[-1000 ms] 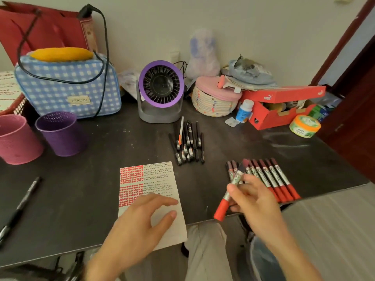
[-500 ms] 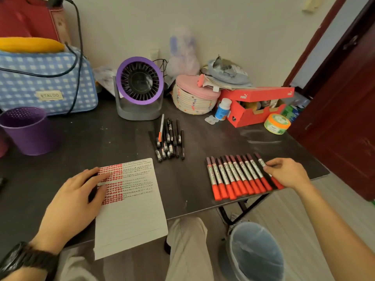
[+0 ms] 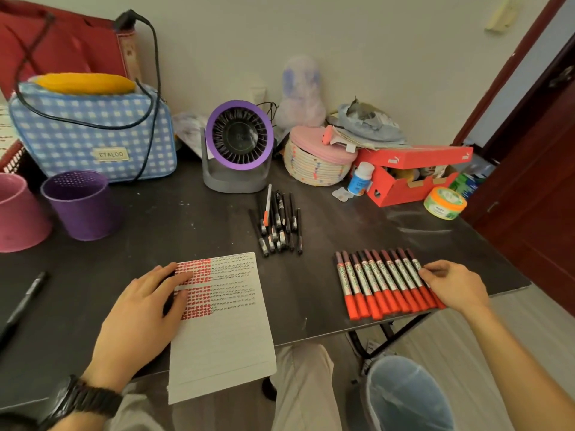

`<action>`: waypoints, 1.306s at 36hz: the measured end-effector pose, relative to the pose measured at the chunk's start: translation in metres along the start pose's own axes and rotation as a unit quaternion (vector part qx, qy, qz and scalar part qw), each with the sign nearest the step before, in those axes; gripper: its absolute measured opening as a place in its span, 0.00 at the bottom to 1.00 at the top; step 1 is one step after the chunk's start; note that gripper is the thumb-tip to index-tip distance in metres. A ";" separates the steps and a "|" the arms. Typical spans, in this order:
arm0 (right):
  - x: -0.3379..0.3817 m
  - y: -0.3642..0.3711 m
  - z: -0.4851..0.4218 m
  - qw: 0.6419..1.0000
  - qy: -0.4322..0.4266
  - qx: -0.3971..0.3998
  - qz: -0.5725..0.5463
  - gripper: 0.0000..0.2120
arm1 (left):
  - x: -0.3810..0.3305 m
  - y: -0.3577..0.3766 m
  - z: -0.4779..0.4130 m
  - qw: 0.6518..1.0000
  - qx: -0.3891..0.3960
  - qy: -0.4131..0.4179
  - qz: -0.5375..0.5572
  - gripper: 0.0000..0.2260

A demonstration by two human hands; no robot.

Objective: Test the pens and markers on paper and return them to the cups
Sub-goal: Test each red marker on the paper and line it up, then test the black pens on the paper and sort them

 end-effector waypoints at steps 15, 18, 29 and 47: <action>0.209 0.056 0.066 0.960 -0.258 -0.049 -0.096 0.09 | 0.000 0.002 0.000 0.999 -0.027 -0.005 0.022 0.19; 0.264 0.078 0.059 0.960 -0.277 0.002 -0.054 0.14 | 0.001 0.001 0.000 0.999 -0.038 -0.009 0.027 0.19; 0.357 0.124 0.024 0.950 -0.226 0.041 0.209 0.24 | 0.005 0.000 -0.004 0.998 -0.052 -0.016 0.041 0.19; 0.285 0.124 0.109 0.877 -0.148 0.242 -0.387 0.13 | 0.012 -0.012 -0.003 0.988 -0.063 -0.032 0.136 0.19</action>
Point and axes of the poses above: each hand's wrist, its own z-axis away from the middle knuckle, its own y-axis out of the palm, x = y × z, the point moved 8 cm from there along -z, towards the middle knuckle, and after that the axes turned 6 degrees about -z, right-handed, at the moved point
